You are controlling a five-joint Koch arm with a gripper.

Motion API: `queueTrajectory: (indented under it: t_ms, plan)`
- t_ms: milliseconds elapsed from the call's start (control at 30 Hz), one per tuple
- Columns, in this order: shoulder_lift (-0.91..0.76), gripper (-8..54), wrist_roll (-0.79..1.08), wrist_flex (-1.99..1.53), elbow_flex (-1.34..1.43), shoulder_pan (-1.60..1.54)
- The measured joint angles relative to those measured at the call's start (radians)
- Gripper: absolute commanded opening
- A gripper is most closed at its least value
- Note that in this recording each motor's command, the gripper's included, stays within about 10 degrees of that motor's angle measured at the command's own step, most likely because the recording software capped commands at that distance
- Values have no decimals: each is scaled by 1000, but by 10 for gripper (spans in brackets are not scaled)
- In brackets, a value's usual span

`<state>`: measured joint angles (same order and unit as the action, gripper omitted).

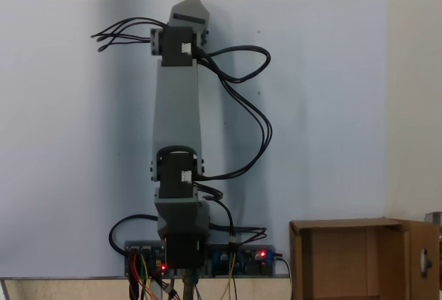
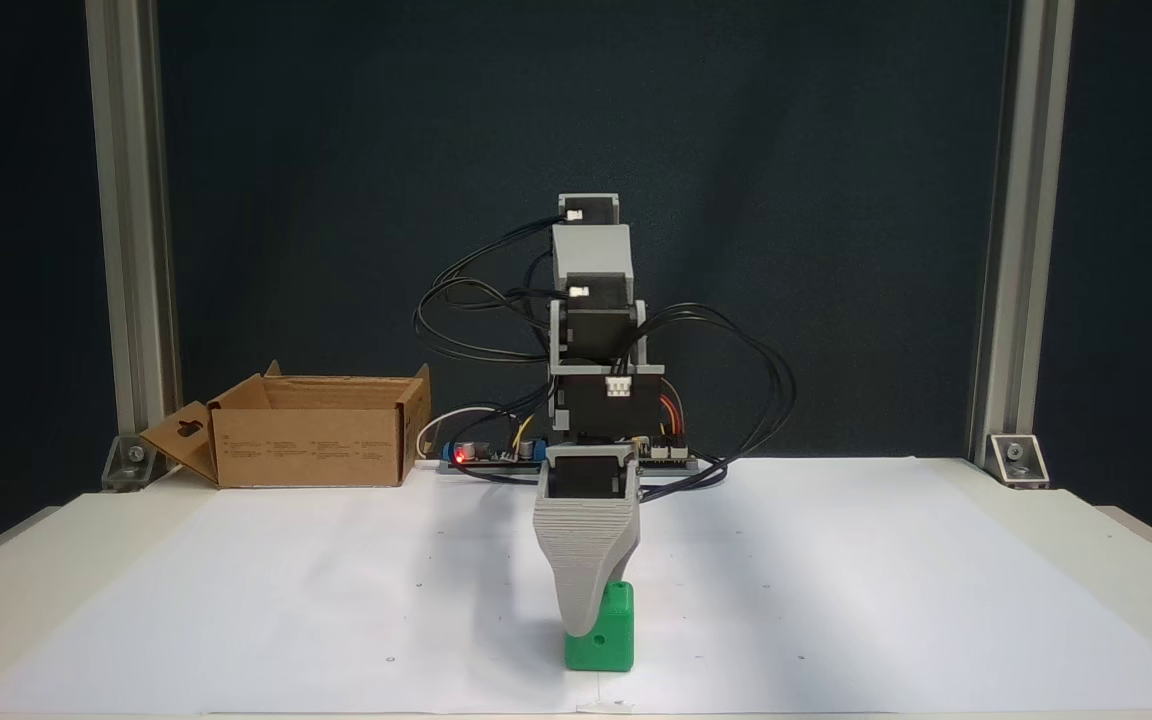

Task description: Grasp a green dice and put it in the bin.

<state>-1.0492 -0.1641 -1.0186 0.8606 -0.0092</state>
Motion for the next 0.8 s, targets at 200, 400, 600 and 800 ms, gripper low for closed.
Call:
queueTrajectory:
  t_ms: [200, 400, 600, 800]
  plan:
    - [0, 414, 0, 0, 0, -5]
    - [9, 406, 0, 32, 0, -5]
    - [17, 366, 0, 32, 0, -5]
    - [17, 366, 0, 34, 0, -11]
